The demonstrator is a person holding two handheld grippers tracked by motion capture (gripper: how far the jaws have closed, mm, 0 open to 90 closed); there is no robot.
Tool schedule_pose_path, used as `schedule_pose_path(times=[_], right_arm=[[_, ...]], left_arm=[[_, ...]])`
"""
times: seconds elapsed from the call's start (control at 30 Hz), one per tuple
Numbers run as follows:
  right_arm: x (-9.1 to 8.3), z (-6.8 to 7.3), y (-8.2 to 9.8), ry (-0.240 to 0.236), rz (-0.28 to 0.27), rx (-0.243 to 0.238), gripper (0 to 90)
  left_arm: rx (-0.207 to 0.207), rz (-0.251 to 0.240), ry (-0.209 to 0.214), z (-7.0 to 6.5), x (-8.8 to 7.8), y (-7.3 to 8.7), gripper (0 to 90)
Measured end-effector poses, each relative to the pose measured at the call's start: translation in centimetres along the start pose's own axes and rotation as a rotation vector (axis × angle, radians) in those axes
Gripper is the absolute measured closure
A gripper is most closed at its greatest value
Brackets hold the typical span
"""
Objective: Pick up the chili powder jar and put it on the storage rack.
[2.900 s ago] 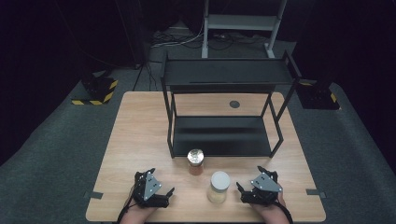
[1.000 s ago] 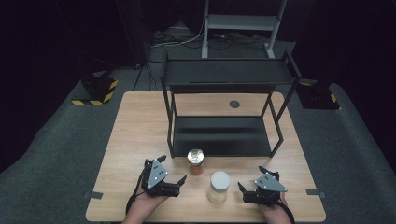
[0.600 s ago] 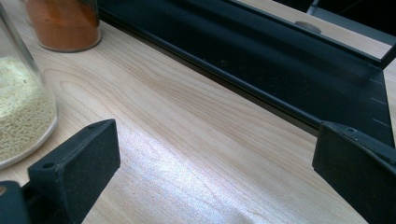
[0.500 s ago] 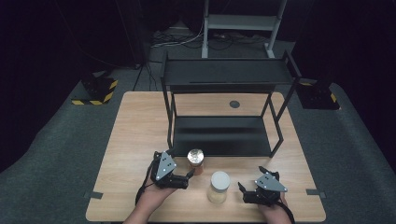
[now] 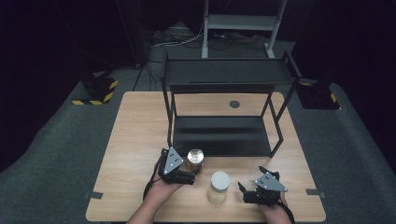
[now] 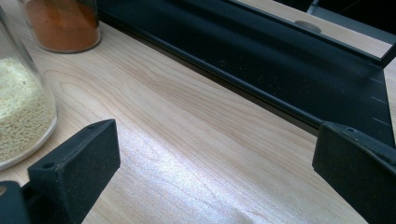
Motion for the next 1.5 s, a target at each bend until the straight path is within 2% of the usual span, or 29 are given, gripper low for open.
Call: schedule_pose_path(times=[0.2, 0.43, 0.7, 0.8, 0.9, 0.97, 1.3, 1.5], right_arm=[[0.0, 0.0, 0.0, -0.001, 0.000, 0.001, 0.1], [0.0, 0.0, 0.0, -0.001, -0.001, 0.004, 0.1], [0.0, -0.1, 0.0, -0.002, -0.002, 0.008, 0.1], [0.0, -0.1, 0.0, -0.003, -0.002, 0.007, 0.1], [0.0, -0.1, 0.0, -0.004, -0.002, 0.009, 0.0], [0.0, -0.1, 0.0, -0.004, -0.003, 0.010, 0.1], [0.0, -0.1, 0.0, -0.004, -0.002, 0.011, 0.1], [0.0, -0.2, 0.0, -0.005, -0.002, 0.012, 0.0]], left_arm=[[-0.029, -0.003, 0.012, 0.2, 0.8, 0.4, 1.5], [-0.040, -0.013, 0.036, 0.1, 1.5, 0.7, 8.4], [-0.073, -0.028, 0.040, 0.3, 1.8, 1.3, 20.8], [-0.083, -0.034, 0.057, 0.5, 1.7, 1.6, 25.0], [-0.084, -0.042, 0.074, 0.5, 1.7, 1.8, 31.2], [-0.062, -0.046, 0.069, 0.3, 1.6, 1.8, 34.0], [-0.072, -0.048, 0.054, 0.1, 1.5, 1.8, 34.7], [-0.089, -0.056, 0.038, 0.6, 0.9, 1.3, 34.8]])
Point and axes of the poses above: each handheld gripper's, and its own axes: x roughly forward along the jaws, y roughly out of its underside, z roughly to its left, the point moved 8 cm from there along x, roughly forward along the jaws, and after that the axes turned 3 degrees about -y, right-handed, at the moved point
